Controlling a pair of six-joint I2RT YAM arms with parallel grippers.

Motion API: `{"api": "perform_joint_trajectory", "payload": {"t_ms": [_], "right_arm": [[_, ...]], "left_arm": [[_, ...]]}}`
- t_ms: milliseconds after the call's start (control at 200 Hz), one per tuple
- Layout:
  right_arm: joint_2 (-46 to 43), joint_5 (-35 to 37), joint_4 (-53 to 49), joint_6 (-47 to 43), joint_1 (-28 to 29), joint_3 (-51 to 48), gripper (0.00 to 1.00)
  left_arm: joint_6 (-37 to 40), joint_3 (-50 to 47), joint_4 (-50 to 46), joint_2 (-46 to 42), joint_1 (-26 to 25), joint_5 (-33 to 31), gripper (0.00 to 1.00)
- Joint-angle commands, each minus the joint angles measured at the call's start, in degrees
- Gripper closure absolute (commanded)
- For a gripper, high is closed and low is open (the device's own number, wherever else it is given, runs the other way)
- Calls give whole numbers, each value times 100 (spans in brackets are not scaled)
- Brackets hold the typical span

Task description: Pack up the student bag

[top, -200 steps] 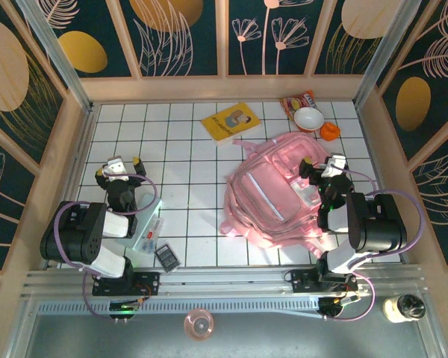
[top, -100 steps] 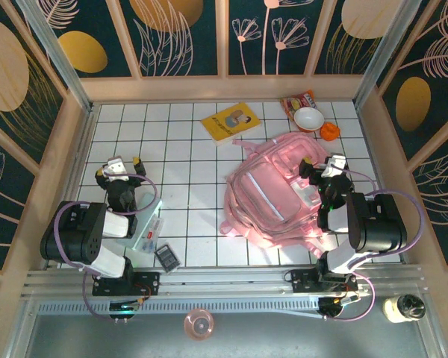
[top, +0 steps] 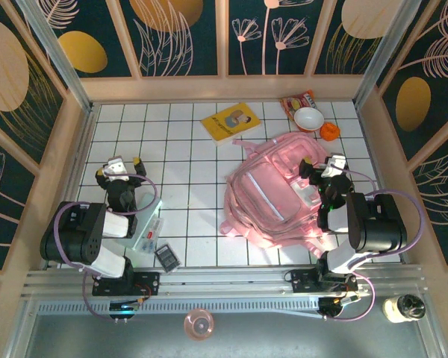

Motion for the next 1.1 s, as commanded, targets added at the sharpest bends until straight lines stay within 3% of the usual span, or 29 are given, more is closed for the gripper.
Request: {"api": "perform_joint_trajectory", "payload": {"t_ms": [0, 110, 240, 330, 455, 606, 686, 771, 946, 1091], "right_arm": [[-546, -121, -551, 35, 14, 132, 1], [-1564, -111, -2129, 217, 4, 563, 1], [-2554, -340, -4793, 690, -27, 1688, 1], [-2797, -778, -6574, 899, -27, 2685, 1], [-2800, -1060, -8438, 1491, -29, 3651, 1], [-2893, -776, -10041, 2338, -45, 3868, 1], [-3079, -325, -10605, 2771, -222, 3572, 1], [-3244, -508, -10902, 3040, -814, 3163, 1], [-3554, -1055, -10632, 3275, -1958, 2464, 2], [-3505, -1132, -10182, 3221, -2220, 1980, 3]], "left_arm": [[39, 141, -426, -479, 39, 182, 2], [-58, 614, -2016, -1336, 34, 371, 8], [-731, 1415, -4074, -2103, 32, 684, 20], [-1315, 1955, -5221, -2322, 13, 1365, 32], [-1790, 2367, -6192, -2342, -268, 2081, 39], [-2297, 2607, -6684, -2104, -881, 2709, 42], [-2663, 2708, -6539, -1752, -1267, 3049, 42], [-2713, 3017, -6406, -1162, -1824, 3173, 42], [-2339, 4113, -6156, 446, -2835, 3473, 46], [-2443, 5206, -6031, 1931, -3293, 3803, 48]]}}
